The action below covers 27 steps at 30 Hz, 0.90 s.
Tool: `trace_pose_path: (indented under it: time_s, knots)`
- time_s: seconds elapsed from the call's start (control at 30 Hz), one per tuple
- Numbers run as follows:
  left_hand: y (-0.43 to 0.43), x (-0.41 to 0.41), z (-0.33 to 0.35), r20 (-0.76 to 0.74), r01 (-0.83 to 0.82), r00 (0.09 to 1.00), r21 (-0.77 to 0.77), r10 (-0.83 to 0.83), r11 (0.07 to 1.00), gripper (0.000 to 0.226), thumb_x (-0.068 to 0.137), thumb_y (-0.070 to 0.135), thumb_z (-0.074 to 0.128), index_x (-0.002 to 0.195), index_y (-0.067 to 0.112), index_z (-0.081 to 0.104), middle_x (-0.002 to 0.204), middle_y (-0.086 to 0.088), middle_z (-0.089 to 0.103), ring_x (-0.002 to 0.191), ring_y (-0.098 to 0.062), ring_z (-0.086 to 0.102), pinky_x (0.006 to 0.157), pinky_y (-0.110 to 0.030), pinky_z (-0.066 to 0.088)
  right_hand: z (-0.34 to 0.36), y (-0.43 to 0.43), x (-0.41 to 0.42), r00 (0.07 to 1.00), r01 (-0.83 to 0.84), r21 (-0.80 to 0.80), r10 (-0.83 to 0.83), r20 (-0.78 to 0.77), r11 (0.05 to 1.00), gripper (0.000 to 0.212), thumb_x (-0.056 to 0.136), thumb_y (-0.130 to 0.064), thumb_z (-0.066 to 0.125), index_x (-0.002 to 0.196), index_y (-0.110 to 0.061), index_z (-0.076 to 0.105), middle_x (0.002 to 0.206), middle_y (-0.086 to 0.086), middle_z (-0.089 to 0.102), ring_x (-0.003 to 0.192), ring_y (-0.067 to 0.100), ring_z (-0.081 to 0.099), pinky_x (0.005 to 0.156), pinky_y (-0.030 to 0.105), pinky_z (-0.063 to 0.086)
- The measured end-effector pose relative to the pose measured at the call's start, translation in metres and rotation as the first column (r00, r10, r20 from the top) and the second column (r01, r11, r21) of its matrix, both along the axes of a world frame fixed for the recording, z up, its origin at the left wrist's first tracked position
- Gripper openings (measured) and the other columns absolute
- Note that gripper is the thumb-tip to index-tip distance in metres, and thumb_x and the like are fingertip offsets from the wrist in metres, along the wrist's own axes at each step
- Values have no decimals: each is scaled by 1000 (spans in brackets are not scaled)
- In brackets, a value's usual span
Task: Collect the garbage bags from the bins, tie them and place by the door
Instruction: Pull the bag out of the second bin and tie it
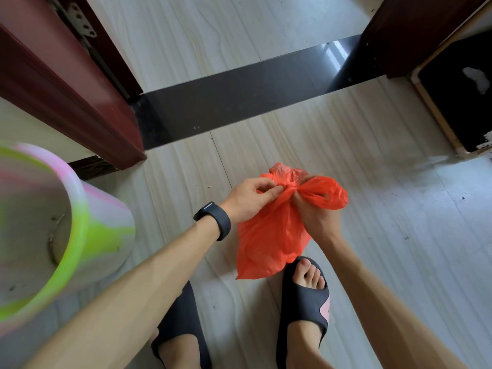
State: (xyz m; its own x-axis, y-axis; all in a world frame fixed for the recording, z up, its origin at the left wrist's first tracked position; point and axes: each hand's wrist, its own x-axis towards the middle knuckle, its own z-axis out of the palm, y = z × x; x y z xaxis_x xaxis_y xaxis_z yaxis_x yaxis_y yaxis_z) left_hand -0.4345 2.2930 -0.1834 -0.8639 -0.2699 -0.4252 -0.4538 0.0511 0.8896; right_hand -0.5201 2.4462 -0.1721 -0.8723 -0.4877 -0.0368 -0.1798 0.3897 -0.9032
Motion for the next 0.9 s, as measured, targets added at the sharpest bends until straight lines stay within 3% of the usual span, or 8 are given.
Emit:
trace_pose_path:
  time_s: [0.13,0.27,0.37,0.47,0.57,0.67,0.8,0.9]
  knots:
    - [2,7,0,-32,-112,993,-78,110,991,12,91,42,63,89,33,70,77,12,68,70,-10,66,77,-34,54,2,-3,0,998,16,30,-18,55,999,13,86,-11,75,79,-3,68,81,1,68,74,14,64,68,29,50]
    - [-1,19,5,-117,-151,987,-419,112,895,13,95,43,53,99,37,64,87,9,69,77,-16,68,72,-36,54,1,-6,1,991,39,74,-48,121,997,25,83,-38,78,74,-14,73,73,-1,72,69,14,68,63,29,53]
    - [-12,33,4,-113,-65,993,-734,-27,676,13,97,39,50,102,32,59,94,5,67,80,-30,65,66,-39,53,0,2,-1,986,75,19,-77,148,997,23,83,-39,78,71,-20,74,70,-3,73,66,13,70,63,31,55]
    - [-26,48,2,-56,19,983,-916,-174,401,12,96,32,53,95,26,63,83,3,64,72,-28,64,66,-37,47,-3,20,-3,975,117,0,-115,191,993,26,85,-40,76,69,-20,70,66,2,71,60,10,66,57,27,51]
    - [-37,58,4,-4,63,971,-960,-240,272,9,92,29,58,89,24,65,75,2,62,65,-25,62,64,-36,44,-4,30,0,973,114,9,-114,203,993,35,83,-52,73,68,-20,70,62,3,71,56,15,68,53,24,49]
    - [-35,60,10,22,81,959,-976,-283,201,5,87,27,68,84,24,64,71,3,62,60,-24,61,60,-35,45,-5,38,0,970,133,52,-141,201,990,41,80,-62,70,70,-23,72,63,1,72,58,17,70,55,35,54]
    - [-35,58,12,71,117,961,-980,-269,159,9,85,29,71,82,25,63,69,3,62,58,-22,61,61,-36,45,-5,51,0,963,189,36,-192,188,981,44,78,-67,67,73,-24,72,63,0,73,55,15,71,52,28,52]
    - [-34,64,10,166,204,968,-958,-189,204,4,89,29,65,88,27,62,76,4,65,67,-23,65,66,-35,43,0,47,10,958,147,71,-160,238,987,40,79,-64,68,73,-24,72,63,0,73,57,14,71,55,32,53]
